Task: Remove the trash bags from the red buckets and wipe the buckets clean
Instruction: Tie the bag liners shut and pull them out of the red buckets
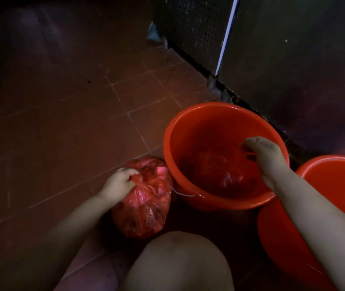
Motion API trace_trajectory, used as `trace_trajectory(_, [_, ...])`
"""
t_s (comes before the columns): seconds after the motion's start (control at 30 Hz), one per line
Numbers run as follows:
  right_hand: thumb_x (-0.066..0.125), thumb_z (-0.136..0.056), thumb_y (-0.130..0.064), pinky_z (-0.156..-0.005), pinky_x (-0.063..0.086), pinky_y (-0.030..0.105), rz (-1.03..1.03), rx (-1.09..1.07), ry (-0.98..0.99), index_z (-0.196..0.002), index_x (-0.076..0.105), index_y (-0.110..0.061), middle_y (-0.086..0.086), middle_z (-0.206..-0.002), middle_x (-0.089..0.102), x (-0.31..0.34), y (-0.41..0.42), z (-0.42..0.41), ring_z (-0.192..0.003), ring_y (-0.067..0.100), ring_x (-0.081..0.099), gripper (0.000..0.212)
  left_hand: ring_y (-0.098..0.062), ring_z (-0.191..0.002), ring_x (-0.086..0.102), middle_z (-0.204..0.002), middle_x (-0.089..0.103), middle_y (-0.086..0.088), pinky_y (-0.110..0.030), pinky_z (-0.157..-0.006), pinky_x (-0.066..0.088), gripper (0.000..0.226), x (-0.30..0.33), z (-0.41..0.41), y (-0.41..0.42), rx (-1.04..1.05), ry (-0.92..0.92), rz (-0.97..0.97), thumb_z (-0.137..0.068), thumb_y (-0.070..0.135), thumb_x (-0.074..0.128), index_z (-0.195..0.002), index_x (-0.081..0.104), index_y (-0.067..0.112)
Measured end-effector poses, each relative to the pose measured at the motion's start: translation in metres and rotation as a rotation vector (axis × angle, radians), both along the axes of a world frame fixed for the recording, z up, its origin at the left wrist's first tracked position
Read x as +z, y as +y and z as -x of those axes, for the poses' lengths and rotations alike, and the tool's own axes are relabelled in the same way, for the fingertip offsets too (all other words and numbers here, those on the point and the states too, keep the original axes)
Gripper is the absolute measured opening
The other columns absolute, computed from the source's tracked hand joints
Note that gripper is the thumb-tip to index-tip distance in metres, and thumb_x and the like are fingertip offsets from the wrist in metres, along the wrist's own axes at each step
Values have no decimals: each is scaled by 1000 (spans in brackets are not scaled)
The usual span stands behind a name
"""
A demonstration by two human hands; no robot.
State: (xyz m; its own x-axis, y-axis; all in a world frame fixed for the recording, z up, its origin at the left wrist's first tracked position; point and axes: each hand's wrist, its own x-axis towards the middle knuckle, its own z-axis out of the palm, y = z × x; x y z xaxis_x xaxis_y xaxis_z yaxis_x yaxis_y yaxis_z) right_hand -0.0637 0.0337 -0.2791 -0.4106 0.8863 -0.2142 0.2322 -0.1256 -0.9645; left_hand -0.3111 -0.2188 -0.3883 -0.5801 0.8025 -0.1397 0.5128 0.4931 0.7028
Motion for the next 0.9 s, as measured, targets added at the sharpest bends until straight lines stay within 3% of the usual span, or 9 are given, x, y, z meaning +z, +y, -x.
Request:
trace_trajectory(0.07, [53, -93, -11, -51, 43, 18, 4, 29, -7, -71, 60, -14, 4, -71, 59, 5, -3, 12, -59, 12, 50, 23, -1, -65, 57, -66, 65, 10, -20, -69, 43, 18, 25, -4, 2, 78, -113, -96, -82, 33, 58, -65, 65, 36])
trace_trajectory(0.13, [53, -93, -12, -55, 39, 25, 6, 68, -23, -73, 61, -12, 7, -72, 56, 10, -3, 20, -61, 15, 48, 22, -5, -51, 46, -54, 54, 6, -24, -56, 36, 24, 54, -9, 13, 146, -182, -112, -82, 33, 55, -59, 62, 28])
trace_trajectory(0.27, [56, -92, -14, -53, 39, 28, -26, 104, -35, -82, 63, -8, 6, -67, 55, 1, 12, 24, -57, 16, 47, 13, -15, -52, 40, -52, 46, -7, -27, -50, 28, 20, 96, -11, 43, 130, -201, -136, -70, 30, 51, -54, 60, 21])
trace_trajectory(0.4, [57, -92, -16, -53, 40, 28, -92, 110, -97, -82, 62, -9, 5, -68, 57, -14, 39, 16, -55, 14, 48, 14, -8, -47, 40, -46, 47, 2, -18, -44, 29, 28, 108, -8, 68, 250, -284, -219, -82, 18, 62, -55, 57, 13])
trace_trajectory(0.5, [56, -93, -16, -51, 39, 26, -54, 151, -176, -85, 62, -6, 6, -70, 58, -2, 50, 13, -55, 15, 47, 14, -2, -35, 34, -36, 40, 9, -17, -39, 26, 31, 113, -7, 78, 435, -270, -149, -91, 21, 56, -61, 56, 13])
trace_trajectory(0.6, [56, -92, -15, -46, 41, 17, 33, 153, -240, -88, 62, -7, 5, -74, 61, 19, 43, 10, -57, 12, 51, 10, 1, -37, 42, -51, 52, 6, -17, -42, 34, 19, 124, -7, 73, 592, -376, -79, -93, 18, 55, -76, 62, 11])
trace_trajectory(0.67, [55, -93, -15, -53, 44, 20, 140, 181, -265, -92, 63, -7, 6, -79, 63, 39, 35, 7, -63, 15, 54, 11, 0, -32, 39, -62, 52, -1, -16, -38, 32, 17, 137, -6, 63, 648, -391, -8, -94, 19, 53, -86, 65, 9])
trace_trajectory(0.8, [51, -94, -16, -65, 48, 23, 278, 260, -311, -96, 64, -9, 7, -95, 67, 90, 22, 12, -78, 15, 61, 15, -3, -46, 44, -70, 55, -4, -15, -41, 34, 22, 184, -4, 44, 698, -464, -26, -94, 11, 52, -75, 60, 19])
trace_trajectory(0.9, [52, -94, -18, -59, 51, 22, 300, 231, -326, -95, 65, -12, 5, -94, 68, 142, 17, 25, -72, 13, 63, 15, 2, -34, 40, -63, 49, -8, -10, -36, 28, 26, 232, 0, 32, 687, -508, 46, -93, 5, 51, -70, 59, 15])
